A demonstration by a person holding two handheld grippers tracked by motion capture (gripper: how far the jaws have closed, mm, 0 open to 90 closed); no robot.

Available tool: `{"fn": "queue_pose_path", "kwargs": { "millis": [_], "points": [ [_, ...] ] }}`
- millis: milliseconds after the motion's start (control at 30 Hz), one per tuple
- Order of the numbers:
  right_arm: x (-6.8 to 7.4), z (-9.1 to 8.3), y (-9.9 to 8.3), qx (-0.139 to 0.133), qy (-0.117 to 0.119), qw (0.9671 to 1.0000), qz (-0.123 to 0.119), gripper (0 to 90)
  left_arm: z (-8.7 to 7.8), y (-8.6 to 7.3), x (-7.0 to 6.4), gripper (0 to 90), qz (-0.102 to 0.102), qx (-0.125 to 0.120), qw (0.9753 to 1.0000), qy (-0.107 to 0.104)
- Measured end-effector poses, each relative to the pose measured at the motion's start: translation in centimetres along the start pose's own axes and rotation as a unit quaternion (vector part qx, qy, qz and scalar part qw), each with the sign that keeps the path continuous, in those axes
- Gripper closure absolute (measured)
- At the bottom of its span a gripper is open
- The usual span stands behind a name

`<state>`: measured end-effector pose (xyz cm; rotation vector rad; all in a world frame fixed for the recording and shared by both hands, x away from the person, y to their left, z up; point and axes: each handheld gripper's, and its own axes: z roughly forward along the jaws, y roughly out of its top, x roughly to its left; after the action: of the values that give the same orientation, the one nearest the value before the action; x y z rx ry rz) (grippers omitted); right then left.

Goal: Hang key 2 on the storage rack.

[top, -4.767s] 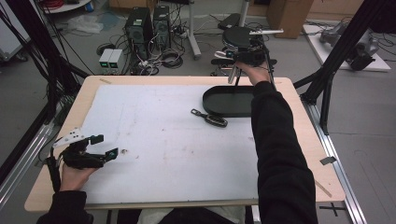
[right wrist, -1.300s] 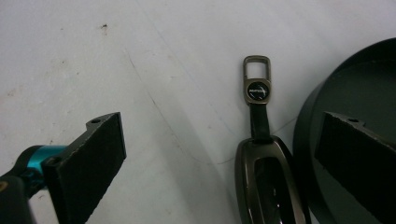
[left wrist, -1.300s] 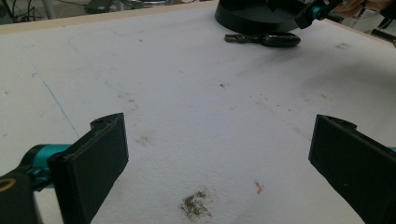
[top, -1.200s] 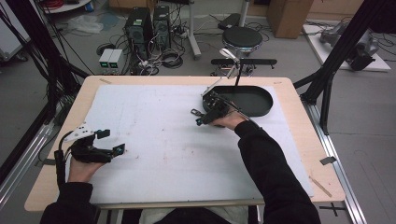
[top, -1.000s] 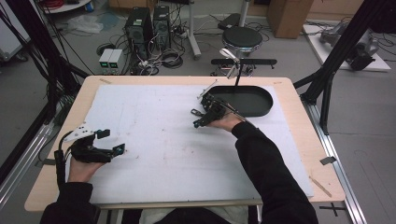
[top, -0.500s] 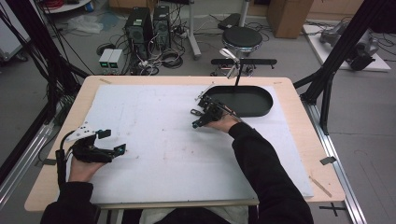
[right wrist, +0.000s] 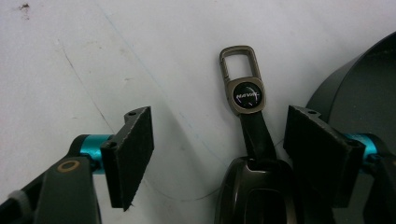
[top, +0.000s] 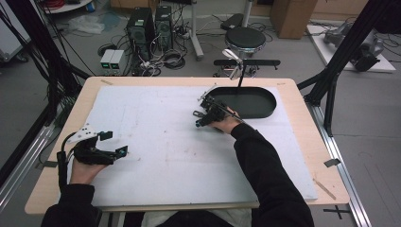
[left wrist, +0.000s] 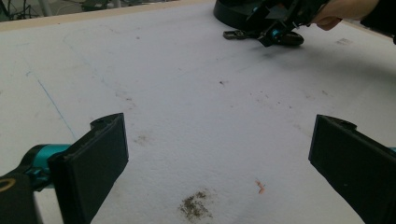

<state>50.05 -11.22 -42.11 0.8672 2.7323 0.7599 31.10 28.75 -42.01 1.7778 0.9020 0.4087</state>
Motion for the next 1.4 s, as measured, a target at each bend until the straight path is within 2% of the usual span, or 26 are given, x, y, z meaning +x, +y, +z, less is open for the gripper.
{"fn": "queue_pose_path", "kwargs": {
  "millis": [100,200,300,400,500,633,800,900,1100,1267,1400],
  "points": [
    [0.2,-0.1,0.1,0.008,-0.020,0.9997,-0.007,33.7,0.0,0.0,0.0,5.2,0.000,-0.001,1.0000,0.000],
    [0.5,-0.1,0.1,0.017,-0.051,0.9985,-0.011,42.5,-0.1,0.0,0.0,5.2,-0.001,-0.001,1.0000,0.002],
    [0.7,-0.2,0.2,0.029,-0.083,0.9959,-0.021,56.1,-0.1,0.0,0.0,5.2,0.001,-0.001,1.0000,0.000],
    [1.2,-0.1,0.2,0.042,-0.114,0.9916,-0.044,60.1,-0.1,0.0,0.0,5.2,0.001,-0.001,1.0000,0.001],
    [1.6,0.1,0.3,0.050,-0.127,0.9891,-0.054,61.0,-0.1,0.0,0.0,5.2,0.001,-0.001,1.0000,0.001],
    [1.9,0.2,0.6,0.062,-0.130,0.9873,-0.067,64.7,-0.2,0.0,0.0,5.2,0.001,-0.001,1.0000,0.001],
    [2.6,0.4,0.8,0.064,-0.142,0.9834,-0.093,77.1,-0.3,0.0,0.1,5.2,0.000,-0.003,1.0000,0.001],
    [2.5,0.3,0.9,0.065,-0.128,0.9866,-0.077,83.8,-0.3,-0.1,0.1,5.2,-0.002,-0.003,1.0000,0.002],
    [2.1,-0.2,0.8,0.069,-0.108,0.9891,-0.072,86.9,-0.4,-0.1,0.2,5.2,-0.002,-0.004,1.0000,0.003],
    [2.1,-0.4,0.8,0.070,-0.107,0.9885,-0.081,87.2,-0.4,-0.1,0.2,5.2,-0.001,-0.004,1.0000,0.002],
    [2.1,-0.8,0.8,0.065,-0.105,0.9895,-0.076,87.2,-0.4,-0.1,0.2,5.2,-0.002,-0.004,1.0000,0.004]
  ]
}}
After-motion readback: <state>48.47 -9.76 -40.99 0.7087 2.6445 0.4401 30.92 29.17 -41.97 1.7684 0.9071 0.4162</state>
